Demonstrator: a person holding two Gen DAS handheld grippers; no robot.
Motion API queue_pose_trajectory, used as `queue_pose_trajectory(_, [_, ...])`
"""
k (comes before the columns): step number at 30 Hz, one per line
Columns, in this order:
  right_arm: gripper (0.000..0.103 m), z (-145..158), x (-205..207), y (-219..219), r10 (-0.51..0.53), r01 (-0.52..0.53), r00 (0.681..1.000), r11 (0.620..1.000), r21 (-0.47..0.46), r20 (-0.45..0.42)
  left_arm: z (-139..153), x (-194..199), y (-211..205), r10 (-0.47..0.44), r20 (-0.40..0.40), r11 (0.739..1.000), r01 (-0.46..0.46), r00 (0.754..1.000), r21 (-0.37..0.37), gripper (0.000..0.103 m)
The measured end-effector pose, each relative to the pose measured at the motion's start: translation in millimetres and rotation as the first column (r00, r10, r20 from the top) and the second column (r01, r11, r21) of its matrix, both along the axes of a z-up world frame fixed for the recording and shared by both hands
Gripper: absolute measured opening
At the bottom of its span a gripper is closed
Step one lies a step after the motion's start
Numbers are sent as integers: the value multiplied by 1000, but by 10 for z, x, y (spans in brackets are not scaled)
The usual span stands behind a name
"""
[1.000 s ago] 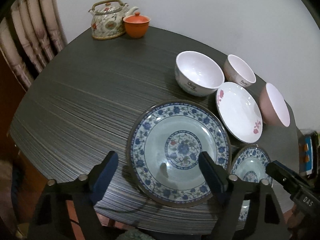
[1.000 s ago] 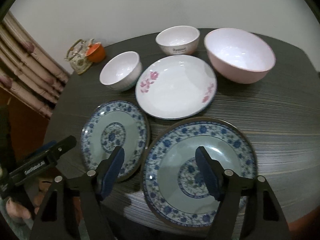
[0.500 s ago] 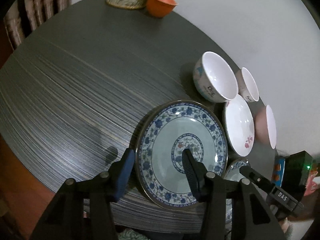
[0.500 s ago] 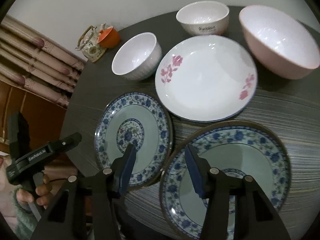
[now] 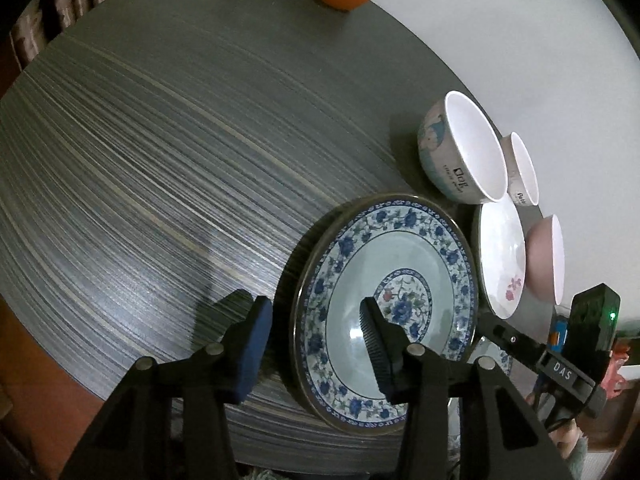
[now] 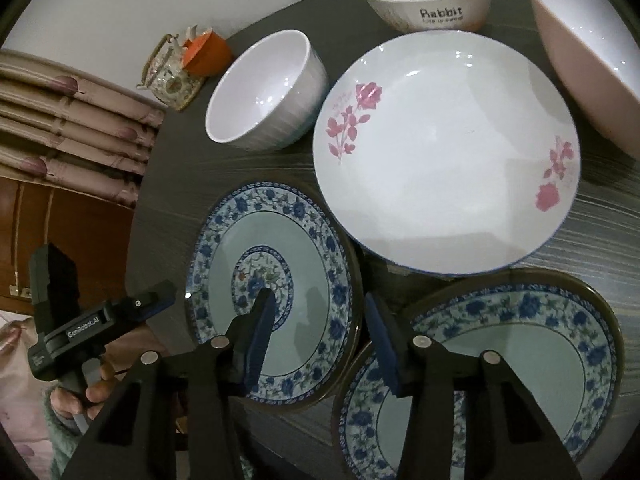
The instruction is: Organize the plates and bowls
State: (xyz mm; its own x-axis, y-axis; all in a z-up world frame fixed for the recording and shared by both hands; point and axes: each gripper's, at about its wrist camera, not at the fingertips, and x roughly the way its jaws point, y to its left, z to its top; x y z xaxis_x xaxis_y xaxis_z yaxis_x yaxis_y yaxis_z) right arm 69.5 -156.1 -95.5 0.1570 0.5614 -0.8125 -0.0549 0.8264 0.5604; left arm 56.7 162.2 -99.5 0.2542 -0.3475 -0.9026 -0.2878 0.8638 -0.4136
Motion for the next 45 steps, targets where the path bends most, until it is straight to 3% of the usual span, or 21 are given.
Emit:
queue_pose_trajectory(4, [42,-56,55,-18,-2,2,1000,1000,-7,-7,-60,22,-6,-6,-12,1000,6,1000,-14,38])
queue_pose_trajectory(11, [35,-105,141,-20,21,-20,1000,1000,-9,10,-144,58,-11,-13,-30,1000,12,999,-19,35])
queue_pose_trajectory(15, [34,-143,177,-10,28,-28,1000,1000,-4,13,-194,64,-12,-16,-33,999,15,999,-29,24])
queue_pose_trajectory(18, [29,-167,195,6,38,-38,999,999,-1,13,-198,75,-54,-36,-25,999,36,999,-3,20])
queue_pose_trajectory(20, [19,-192,203,4,33,-33,999,999,-3,12,-192,85,-90,-52,-18,998,53,998,30,16])
queue_pose_trajectory(22, [14,-196,195,-2,20,-19,1000,1000,-9,22,-179,79,-94,-62,-10,997,62,998,46,15])
queue_pose_trajectory(31, [13,-62,26,130,9,-7,999,999,-37,48,16,46,54,-54,40,993,50,998,111,16])
queue_pose_trajectory(38, [12,71,-157,309,2,2,995,999,-45,98,94,17,208,-41,61,992,33,997,124,16])
queue_pose_trajectory(45, [13,-14,-326,414,-33,37,995,999,-38,93,58,-36,363,-25,69,992,16,997,125,16])
